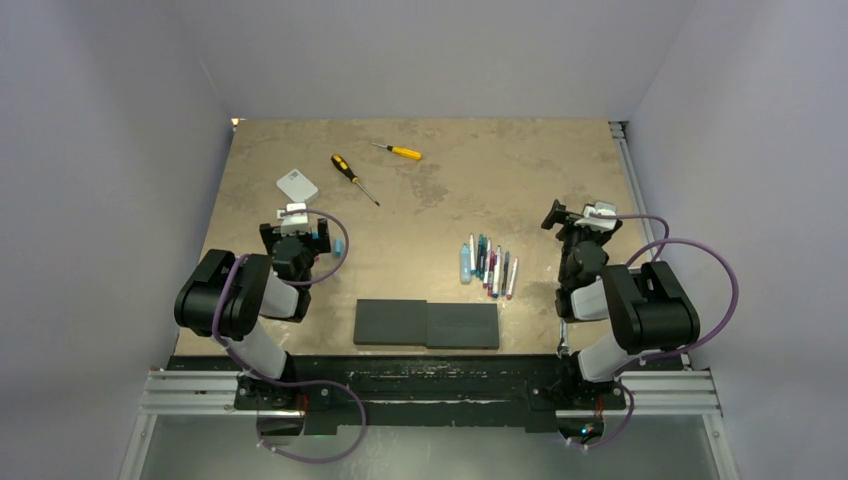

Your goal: Open the pen caps

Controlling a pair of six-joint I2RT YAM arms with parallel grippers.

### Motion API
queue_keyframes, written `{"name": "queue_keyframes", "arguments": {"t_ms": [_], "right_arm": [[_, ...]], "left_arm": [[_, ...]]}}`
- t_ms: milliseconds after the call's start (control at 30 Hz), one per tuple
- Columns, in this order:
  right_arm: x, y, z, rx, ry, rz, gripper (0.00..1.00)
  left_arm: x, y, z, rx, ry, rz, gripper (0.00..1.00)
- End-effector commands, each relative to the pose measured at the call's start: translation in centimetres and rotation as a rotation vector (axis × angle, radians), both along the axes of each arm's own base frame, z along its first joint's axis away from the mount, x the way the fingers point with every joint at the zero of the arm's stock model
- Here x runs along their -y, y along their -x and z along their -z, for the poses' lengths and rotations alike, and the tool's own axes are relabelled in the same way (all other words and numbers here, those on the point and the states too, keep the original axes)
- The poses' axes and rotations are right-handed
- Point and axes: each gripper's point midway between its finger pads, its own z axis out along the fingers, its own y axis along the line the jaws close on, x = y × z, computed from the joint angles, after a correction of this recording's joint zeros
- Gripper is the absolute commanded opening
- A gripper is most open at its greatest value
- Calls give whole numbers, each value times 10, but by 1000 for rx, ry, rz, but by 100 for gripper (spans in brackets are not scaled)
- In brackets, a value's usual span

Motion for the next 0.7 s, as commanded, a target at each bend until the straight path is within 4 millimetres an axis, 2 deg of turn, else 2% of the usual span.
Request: {"name": "queue_keyframes", "arguments": {"t_ms": [0,667], "right_arm": [[2,-2,-16,56,11,9,99],[2,-2,-16,55,11,9,99]], "left_arm": [[1,-9,-14,58,24,4,99],[1,-10,-15,57,26,4,99]]}}
